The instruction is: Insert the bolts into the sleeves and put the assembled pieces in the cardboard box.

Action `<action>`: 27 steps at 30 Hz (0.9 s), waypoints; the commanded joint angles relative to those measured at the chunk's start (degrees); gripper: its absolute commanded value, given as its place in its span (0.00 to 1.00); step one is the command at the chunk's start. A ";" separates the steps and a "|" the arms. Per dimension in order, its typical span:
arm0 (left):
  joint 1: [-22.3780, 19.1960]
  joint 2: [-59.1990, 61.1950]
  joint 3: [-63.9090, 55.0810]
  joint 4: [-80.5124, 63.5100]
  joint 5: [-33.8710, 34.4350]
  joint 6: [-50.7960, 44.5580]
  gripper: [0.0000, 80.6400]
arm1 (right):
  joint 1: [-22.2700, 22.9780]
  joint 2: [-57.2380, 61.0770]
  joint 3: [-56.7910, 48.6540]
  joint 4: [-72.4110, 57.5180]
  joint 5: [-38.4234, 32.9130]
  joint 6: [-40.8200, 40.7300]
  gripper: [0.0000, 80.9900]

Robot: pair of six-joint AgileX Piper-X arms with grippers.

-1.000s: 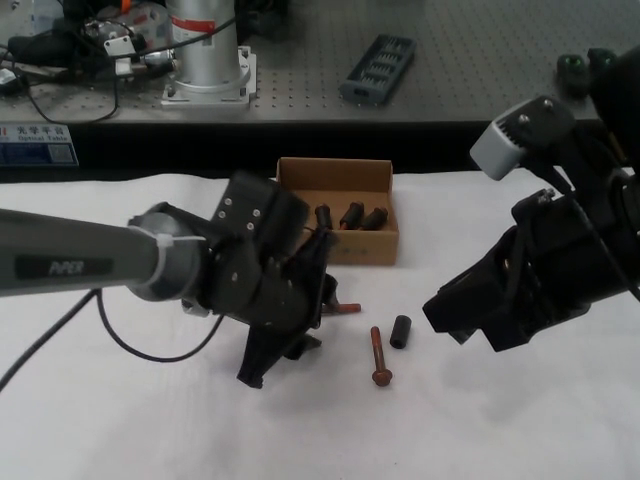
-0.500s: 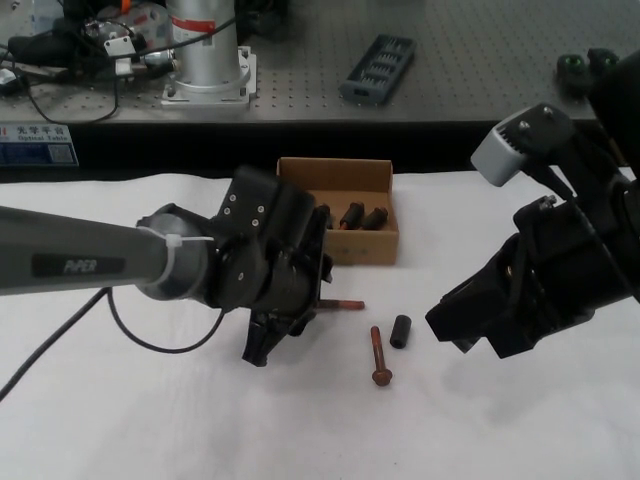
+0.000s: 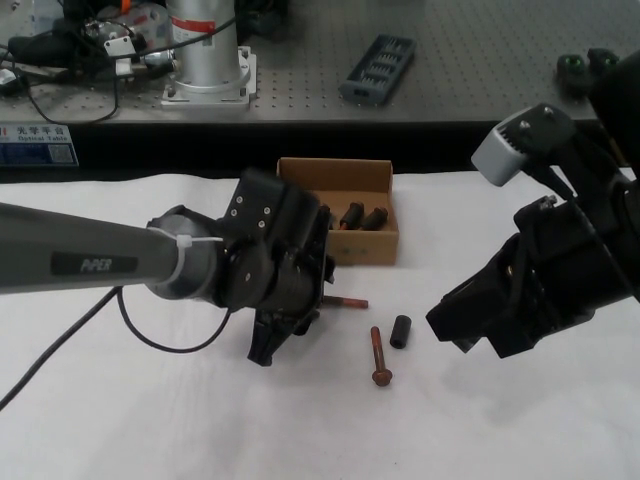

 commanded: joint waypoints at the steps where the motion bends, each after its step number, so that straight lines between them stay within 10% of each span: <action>1: -0.04 0.65 -0.79 0.98 -0.32 -1.34 0.40 | -0.38 -0.76 -0.56 -0.01 -0.90 -0.47 0.03; 11: -0.04 2.78 -0.96 0.98 -0.32 -1.90 0.39 | -0.38 -0.76 -0.56 -0.01 -0.90 -0.47 0.03; 27: -0.04 4.02 -1.00 1.32 0.80 -6.22 0.01 | -0.49 -0.76 -0.56 -0.12 -1.01 -0.47 0.03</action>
